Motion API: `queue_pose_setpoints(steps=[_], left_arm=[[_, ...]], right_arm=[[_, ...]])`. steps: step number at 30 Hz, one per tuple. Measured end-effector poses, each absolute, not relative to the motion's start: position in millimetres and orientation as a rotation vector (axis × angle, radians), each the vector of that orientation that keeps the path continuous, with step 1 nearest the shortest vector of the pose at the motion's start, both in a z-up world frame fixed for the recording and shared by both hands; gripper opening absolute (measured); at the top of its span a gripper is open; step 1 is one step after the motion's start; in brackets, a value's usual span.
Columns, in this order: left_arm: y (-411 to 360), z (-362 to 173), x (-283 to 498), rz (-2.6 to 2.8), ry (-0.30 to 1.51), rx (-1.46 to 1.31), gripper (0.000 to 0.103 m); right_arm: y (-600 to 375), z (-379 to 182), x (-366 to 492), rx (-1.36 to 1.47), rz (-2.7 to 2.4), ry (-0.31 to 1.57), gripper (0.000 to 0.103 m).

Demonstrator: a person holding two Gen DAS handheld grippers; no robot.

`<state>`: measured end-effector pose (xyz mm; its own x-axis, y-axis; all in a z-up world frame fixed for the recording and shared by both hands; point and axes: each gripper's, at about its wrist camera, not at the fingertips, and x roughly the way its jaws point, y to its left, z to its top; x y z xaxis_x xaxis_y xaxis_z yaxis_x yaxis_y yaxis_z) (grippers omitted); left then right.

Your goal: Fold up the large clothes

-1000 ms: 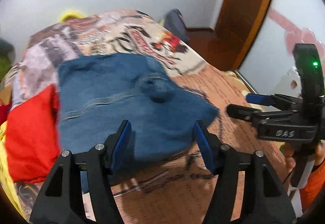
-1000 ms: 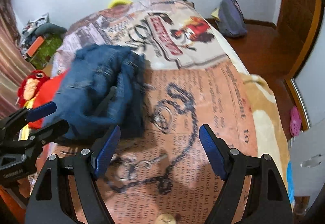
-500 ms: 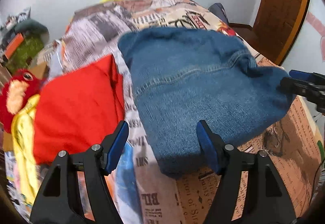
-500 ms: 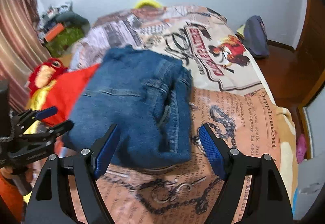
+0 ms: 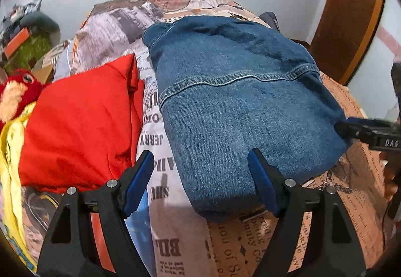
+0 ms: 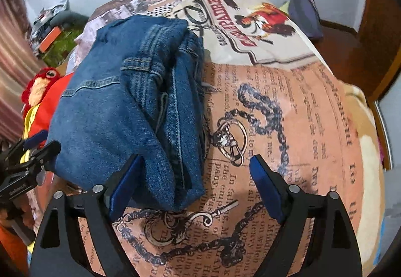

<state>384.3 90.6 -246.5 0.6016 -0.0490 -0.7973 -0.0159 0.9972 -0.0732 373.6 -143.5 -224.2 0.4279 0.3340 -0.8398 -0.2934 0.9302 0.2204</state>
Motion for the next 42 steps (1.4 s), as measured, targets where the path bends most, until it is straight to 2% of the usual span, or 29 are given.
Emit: queue_pose_setpoints(steps=[5,14,18,33,36,42], left_arm=[[94,-241,384,-0.025,0.937,-0.084,0.077],[117,-212,400,0.024,0.890,-0.100,0.076],[128,-211,417,-0.005,0.911,-0.136,0.076],[161,-276,500,-0.269,1.163,-0.537,0.077],[168,-292,515,-0.324,1.194,-0.652,0.077],[169,-305,533,-0.357,1.194,-0.729,0.078]], right_arm=[[-142,-214,374,0.051,0.381,1.076,0.084],[-118,-176,380,-0.045,0.456,0.992,0.086],[-105,-178,399,-0.021,0.516,1.008,0.086],[-100,-251,493,0.168,0.669,1.315,0.086],[-95,-257,496,0.175,0.685,1.323,0.091],[-86,-254,501,0.160,0.734,1.298,0.089]])
